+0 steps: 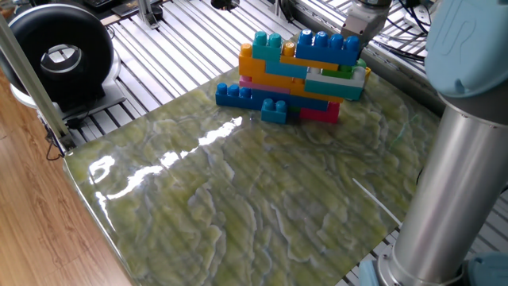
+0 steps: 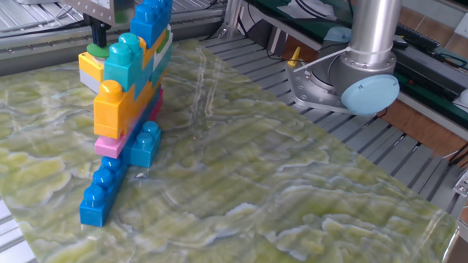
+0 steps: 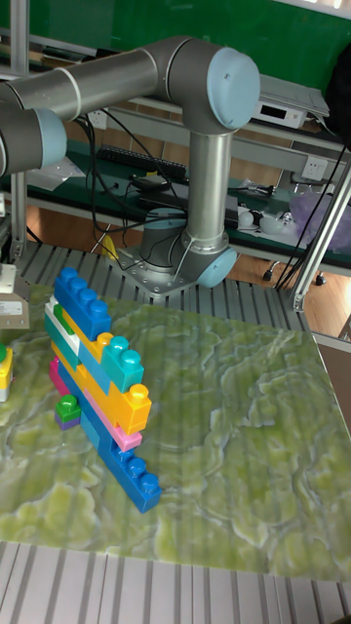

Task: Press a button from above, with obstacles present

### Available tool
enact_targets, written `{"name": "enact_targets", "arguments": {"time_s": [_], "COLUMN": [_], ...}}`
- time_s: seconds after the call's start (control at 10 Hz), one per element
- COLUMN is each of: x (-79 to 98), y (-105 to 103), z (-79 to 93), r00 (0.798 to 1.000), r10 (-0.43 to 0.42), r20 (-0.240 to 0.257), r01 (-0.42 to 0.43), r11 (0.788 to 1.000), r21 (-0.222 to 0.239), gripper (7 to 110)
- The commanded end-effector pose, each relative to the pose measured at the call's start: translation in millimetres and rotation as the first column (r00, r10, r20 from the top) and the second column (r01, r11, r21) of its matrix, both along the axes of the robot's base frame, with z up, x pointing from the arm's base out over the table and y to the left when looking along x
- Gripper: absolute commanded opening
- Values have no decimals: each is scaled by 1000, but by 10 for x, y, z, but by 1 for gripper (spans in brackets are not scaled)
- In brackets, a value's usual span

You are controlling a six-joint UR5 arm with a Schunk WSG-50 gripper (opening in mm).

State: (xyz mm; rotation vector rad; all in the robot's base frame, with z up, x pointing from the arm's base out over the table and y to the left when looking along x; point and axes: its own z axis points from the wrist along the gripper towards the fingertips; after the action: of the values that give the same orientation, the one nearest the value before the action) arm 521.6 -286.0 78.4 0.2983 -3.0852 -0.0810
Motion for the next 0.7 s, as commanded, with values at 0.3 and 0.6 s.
{"name": "enact_targets", "arguments": {"time_s": [0.3,0.6], "x": [-16,-15], "y": [33,8], "z": [-25,-32], "r00": [1000,1000], "r10": [-1,-1], "r20": [-7,-7], "r01": [1,1], "r11": [1000,1000], "r21": [15,6], "gripper": [7,7]}}
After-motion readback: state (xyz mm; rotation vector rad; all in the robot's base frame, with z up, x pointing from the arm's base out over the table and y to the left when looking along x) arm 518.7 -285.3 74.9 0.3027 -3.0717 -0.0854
